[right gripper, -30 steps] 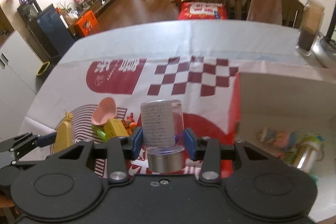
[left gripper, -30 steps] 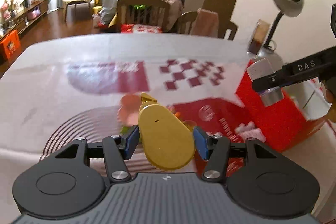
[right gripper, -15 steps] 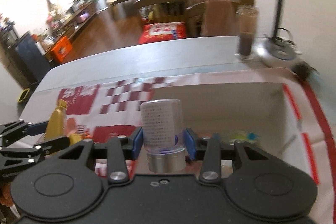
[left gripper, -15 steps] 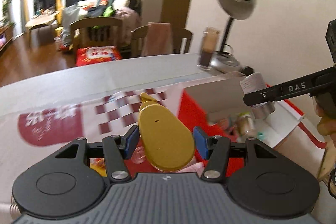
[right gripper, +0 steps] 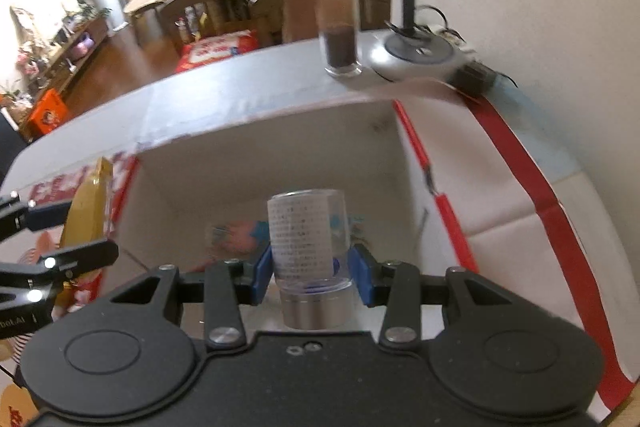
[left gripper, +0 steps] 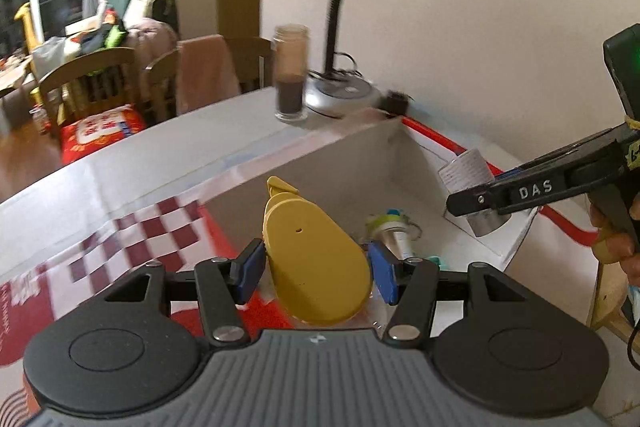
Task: Organize rigid objects
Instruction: 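Carry the yellow case and clear cup into the shoebox and open both tools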
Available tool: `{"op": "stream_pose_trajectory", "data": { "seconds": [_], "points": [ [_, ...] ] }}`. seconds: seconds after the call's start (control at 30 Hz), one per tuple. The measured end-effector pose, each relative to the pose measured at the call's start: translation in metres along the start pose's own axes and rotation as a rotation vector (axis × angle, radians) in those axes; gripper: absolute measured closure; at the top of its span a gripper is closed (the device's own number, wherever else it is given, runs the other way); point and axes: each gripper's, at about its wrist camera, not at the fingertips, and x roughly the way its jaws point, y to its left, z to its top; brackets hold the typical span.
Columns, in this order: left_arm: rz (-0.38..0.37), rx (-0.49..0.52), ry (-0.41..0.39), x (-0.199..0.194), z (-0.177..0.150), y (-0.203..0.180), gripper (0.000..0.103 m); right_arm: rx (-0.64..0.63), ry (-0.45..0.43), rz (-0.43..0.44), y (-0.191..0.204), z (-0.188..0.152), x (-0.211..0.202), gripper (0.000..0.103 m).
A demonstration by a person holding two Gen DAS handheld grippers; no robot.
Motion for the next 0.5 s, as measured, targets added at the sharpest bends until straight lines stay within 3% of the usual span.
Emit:
{"op": "stream_pose_trajectory", "data": {
  "seconds": [0.5],
  "points": [
    [-0.101, 0.059, 0.162, 0.106, 0.031, -0.019, 0.047, -0.023, 0.114, -0.016, -0.012, -0.009, 0.042, 0.062]
  ]
}}
